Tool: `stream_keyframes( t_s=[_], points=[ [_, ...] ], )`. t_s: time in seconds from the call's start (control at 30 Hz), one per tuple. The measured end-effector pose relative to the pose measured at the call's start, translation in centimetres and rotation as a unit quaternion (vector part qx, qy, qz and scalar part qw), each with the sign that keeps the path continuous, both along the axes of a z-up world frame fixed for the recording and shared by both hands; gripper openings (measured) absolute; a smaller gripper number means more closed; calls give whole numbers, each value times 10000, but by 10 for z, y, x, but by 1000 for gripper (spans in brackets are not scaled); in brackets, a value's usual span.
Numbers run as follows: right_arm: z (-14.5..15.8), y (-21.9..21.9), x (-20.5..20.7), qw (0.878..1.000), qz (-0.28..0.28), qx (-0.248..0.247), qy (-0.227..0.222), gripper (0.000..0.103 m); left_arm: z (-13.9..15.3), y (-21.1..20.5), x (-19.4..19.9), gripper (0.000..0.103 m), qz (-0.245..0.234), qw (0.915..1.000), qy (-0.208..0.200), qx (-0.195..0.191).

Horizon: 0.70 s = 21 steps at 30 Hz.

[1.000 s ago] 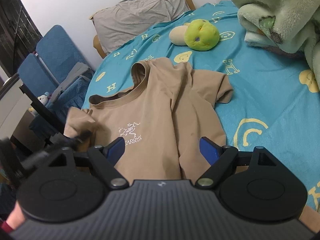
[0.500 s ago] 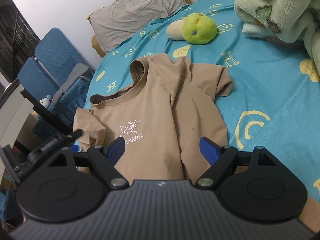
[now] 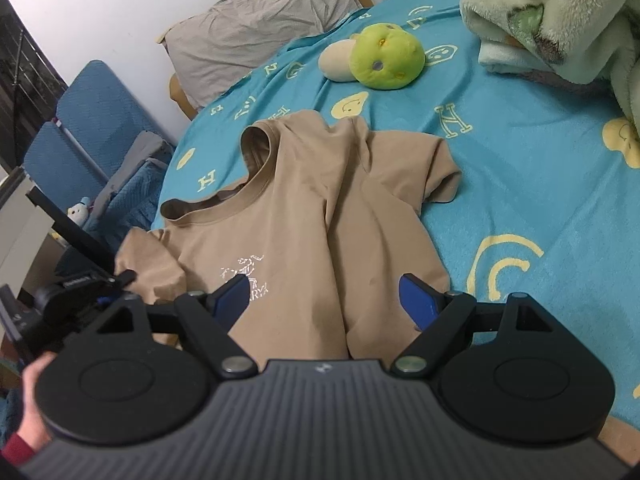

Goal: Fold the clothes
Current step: 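Grasp the T-shirt hem with the left gripper and lift it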

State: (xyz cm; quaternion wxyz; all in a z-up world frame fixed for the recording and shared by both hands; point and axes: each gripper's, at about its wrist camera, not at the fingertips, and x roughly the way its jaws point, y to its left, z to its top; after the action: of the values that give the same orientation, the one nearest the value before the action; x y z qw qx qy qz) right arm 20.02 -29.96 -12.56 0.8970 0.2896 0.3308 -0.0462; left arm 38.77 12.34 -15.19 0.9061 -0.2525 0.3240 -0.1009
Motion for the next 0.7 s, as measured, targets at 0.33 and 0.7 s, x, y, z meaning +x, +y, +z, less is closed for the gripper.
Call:
stream_keyframes(
  t_s=[0.33, 0.7],
  points=[
    [-2, -12, 3, 9997, -230, 9, 70, 83, 48, 59, 52, 5, -254, 9885, 663, 1332],
    [-11, -6, 12, 9997, -84, -90, 212, 83, 26, 112, 86, 6, 498, 9530, 1140, 2764]
  ],
)
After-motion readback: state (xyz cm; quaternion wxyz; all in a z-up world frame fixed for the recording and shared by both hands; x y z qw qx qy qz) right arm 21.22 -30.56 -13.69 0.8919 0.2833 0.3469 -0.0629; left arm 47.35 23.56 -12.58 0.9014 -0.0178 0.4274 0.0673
